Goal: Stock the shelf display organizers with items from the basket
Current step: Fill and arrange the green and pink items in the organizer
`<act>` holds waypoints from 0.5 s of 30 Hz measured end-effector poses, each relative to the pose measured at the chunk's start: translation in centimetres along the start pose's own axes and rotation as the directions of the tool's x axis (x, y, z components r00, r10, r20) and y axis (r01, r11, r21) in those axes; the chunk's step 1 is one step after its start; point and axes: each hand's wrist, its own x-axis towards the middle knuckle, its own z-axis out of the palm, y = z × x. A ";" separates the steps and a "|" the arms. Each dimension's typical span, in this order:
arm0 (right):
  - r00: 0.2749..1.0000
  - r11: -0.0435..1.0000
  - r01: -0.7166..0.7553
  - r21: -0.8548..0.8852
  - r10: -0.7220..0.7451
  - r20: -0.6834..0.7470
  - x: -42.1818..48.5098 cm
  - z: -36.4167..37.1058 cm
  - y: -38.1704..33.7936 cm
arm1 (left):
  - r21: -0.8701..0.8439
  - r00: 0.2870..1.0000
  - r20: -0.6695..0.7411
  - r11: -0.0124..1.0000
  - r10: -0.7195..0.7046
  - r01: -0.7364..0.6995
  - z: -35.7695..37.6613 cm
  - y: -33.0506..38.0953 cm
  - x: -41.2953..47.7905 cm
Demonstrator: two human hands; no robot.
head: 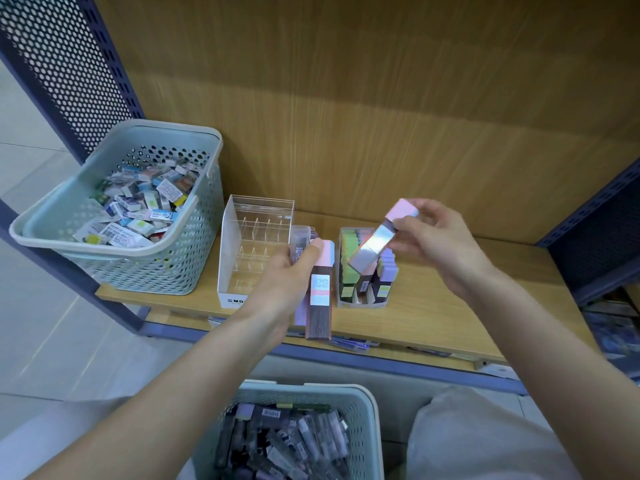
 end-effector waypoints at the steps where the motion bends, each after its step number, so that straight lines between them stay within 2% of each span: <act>1: 0.998 0.992 0.042 -0.115 -0.047 -0.047 0.4 -0.5 0.7 | -0.001 1.000 -0.012 1.000 0.003 -0.003 -0.1 0.1 0.1; 2: 0.993 0.962 0.080 -0.259 -0.101 -0.067 0.9 -0.8 1.7 | 0.003 1.000 -0.021 1.000 0.007 -0.006 -0.1 0.1 0.1; 4: 0.985 0.842 0.136 -0.522 -0.170 -0.019 1.5 -1.1 3.8 | 0.010 0.999 -0.032 1.000 0.009 -0.009 -0.1 0.2 0.3; 6: 0.982 0.729 0.165 -0.664 -0.181 0.046 2.0 -1.0 5.5 | 0.010 0.999 -0.035 1.000 0.000 0.000 0.0 0.2 0.4; 9: 0.970 0.630 0.238 -0.740 -0.192 0.149 2.5 -0.6 7.1 | 0.027 0.999 -0.043 1.000 -0.004 0.005 0.1 0.1 0.6; 12: 0.953 0.485 0.302 -0.821 -0.154 0.259 2.9 -0.3 8.0 | 0.041 0.999 -0.049 0.999 0.002 0.000 0.3 0.0 0.8; 15: 0.951 0.447 0.308 -0.840 -0.149 0.270 3.6 -0.1 8.2 | 0.040 0.999 -0.045 0.999 -0.004 0.006 0.3 0.0 0.9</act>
